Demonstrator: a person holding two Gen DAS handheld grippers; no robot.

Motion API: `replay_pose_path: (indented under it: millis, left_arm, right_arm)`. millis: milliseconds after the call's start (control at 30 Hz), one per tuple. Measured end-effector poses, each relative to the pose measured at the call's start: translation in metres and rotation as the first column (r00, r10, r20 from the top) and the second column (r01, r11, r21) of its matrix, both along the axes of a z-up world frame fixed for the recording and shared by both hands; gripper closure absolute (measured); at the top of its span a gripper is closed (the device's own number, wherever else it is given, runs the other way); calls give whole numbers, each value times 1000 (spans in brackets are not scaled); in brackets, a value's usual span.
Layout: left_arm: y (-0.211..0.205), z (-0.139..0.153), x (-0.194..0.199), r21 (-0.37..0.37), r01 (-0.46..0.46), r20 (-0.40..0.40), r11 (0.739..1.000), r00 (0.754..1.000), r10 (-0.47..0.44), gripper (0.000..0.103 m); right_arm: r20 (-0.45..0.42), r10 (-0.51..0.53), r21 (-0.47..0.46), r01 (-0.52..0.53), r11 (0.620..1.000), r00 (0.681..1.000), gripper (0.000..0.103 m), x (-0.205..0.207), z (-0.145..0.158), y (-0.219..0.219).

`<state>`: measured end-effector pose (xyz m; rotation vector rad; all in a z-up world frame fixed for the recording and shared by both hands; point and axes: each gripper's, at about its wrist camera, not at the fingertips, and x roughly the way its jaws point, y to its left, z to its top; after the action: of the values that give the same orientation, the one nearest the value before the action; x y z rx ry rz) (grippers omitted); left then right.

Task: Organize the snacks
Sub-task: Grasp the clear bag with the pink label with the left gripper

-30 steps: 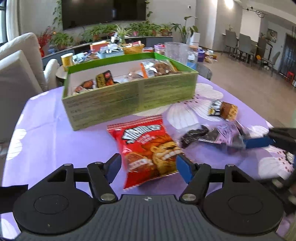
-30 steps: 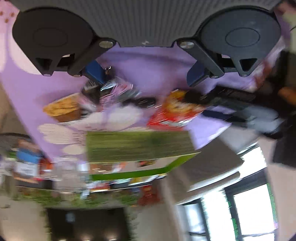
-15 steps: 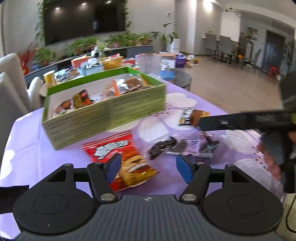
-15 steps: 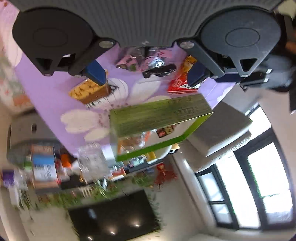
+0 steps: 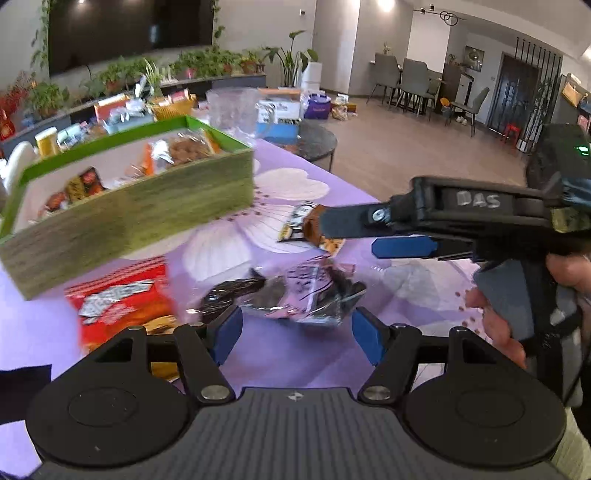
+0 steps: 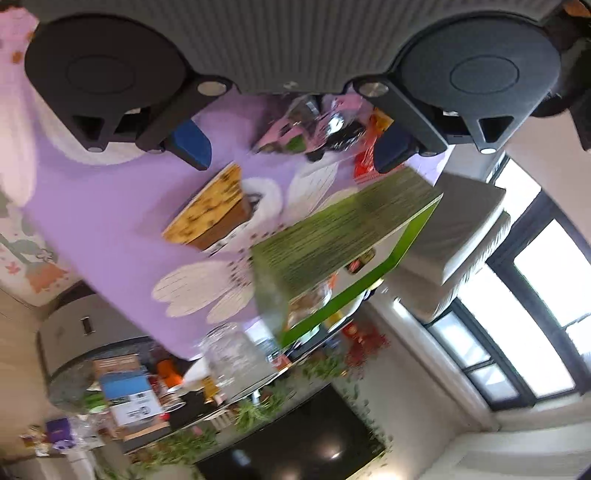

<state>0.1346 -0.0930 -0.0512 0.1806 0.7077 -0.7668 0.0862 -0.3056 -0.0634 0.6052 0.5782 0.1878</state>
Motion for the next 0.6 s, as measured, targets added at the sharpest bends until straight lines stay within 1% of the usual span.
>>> replay_pose_path:
  millis: [67, 133, 300, 367, 400, 433, 500, 533, 567, 600]
  left_arm:
    - [-7, -4, 5, 4, 2, -9, 1000, 1000, -2, 40]
    - [-14, -8, 8, 21, -13, 1, 1000, 1000, 13, 38]
    - [-23, -16, 15, 47, -27, 11, 999, 1000, 26, 34]
    - [-23, -20, 16, 45, -17, 22, 999, 1000, 16, 37]
    - [-22, -20, 17, 33, -11, 29, 999, 1000, 10, 41]
    - [-18, -20, 19, 17, -15, 19, 1000, 1000, 15, 47]
    - [-12, -17, 22, -20, -25, -12, 999, 1000, 25, 52]
    - [-9, -16, 23, -31, -30, -13, 999, 999, 29, 54]
    - [-7, -15, 23, -35, -31, -5, 999, 1000, 31, 54]
    - [-5, -14, 21, -39, -28, 8, 999, 1000, 29, 57]
  right_arm:
    - [4, -17, -8, 17, 1000, 1000, 57, -4, 2, -6]
    - [-1, -22, -14, 22, 1000, 1000, 58, -4, 0, -9]
    - [-16, -10, 9, 10, 1000, 1000, 58, 0, -7, -10]
    - [-18, -4, 10, 5, 1000, 1000, 58, 2, -9, -8]
    - [-16, -1, 14, 2, 1000, 1000, 57, 1, -10, -9]
    - [-12, -1, 14, 1, 1000, 1000, 57, 1, -10, -8]
    - [-10, 2, 8, -2, 1000, 1000, 58, -1, -9, -9]
    - [-9, 0, 6, 0, 1000, 1000, 58, -2, -8, -10]
    - [-10, -5, 5, 5, 1000, 1000, 58, -3, -8, -12]
    - [-11, -13, 3, 13, 1000, 1000, 58, -4, -7, -13]
